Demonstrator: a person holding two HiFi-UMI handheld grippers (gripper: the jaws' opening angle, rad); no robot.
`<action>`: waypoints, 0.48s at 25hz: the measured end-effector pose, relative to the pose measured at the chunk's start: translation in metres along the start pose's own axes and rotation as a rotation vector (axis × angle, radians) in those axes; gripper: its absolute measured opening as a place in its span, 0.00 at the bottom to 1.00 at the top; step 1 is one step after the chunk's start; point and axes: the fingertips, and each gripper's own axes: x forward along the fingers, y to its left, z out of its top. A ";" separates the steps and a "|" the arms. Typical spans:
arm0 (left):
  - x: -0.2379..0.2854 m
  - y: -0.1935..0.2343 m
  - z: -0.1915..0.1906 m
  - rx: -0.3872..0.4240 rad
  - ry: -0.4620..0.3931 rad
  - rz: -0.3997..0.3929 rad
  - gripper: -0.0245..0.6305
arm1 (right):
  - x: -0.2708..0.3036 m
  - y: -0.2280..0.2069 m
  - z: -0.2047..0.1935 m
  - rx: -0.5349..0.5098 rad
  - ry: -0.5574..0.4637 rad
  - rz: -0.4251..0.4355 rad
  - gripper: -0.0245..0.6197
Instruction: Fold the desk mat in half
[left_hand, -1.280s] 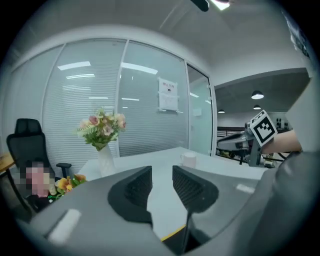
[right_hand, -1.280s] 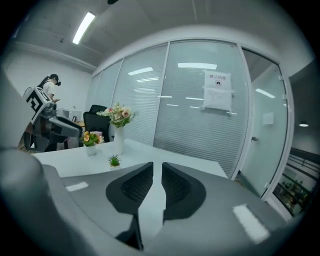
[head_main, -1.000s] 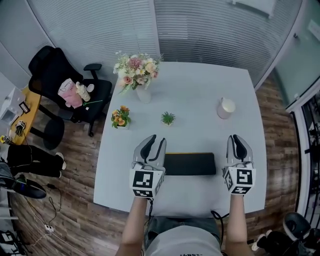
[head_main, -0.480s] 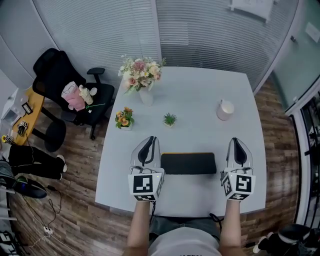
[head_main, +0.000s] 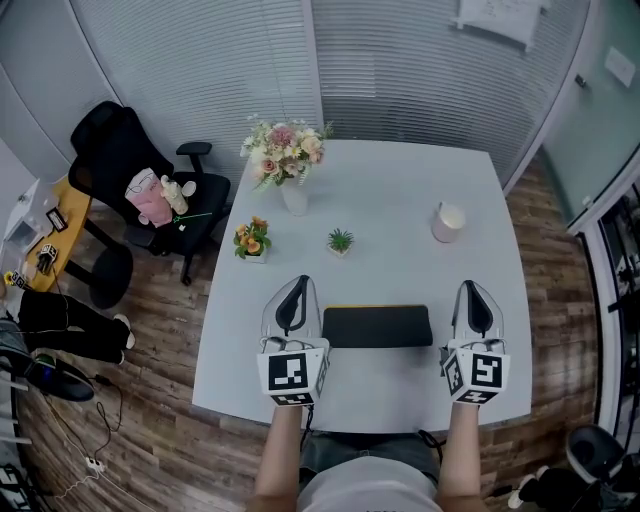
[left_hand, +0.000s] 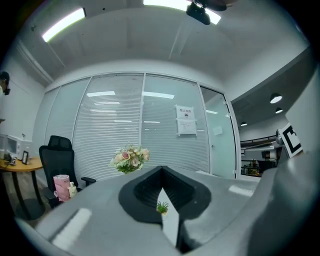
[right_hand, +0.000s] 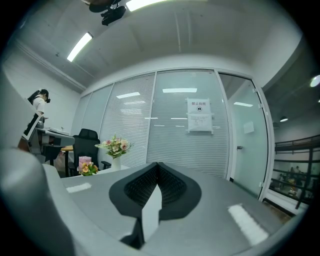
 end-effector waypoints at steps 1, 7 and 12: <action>-0.001 0.000 0.001 -0.002 0.000 0.000 0.04 | -0.001 0.000 0.001 -0.001 -0.001 0.000 0.07; -0.007 0.001 0.000 -0.008 0.006 0.000 0.04 | -0.008 0.002 0.004 0.002 -0.008 -0.004 0.07; -0.014 0.000 0.000 -0.008 0.004 0.003 0.04 | -0.015 0.002 0.007 0.006 -0.018 -0.009 0.07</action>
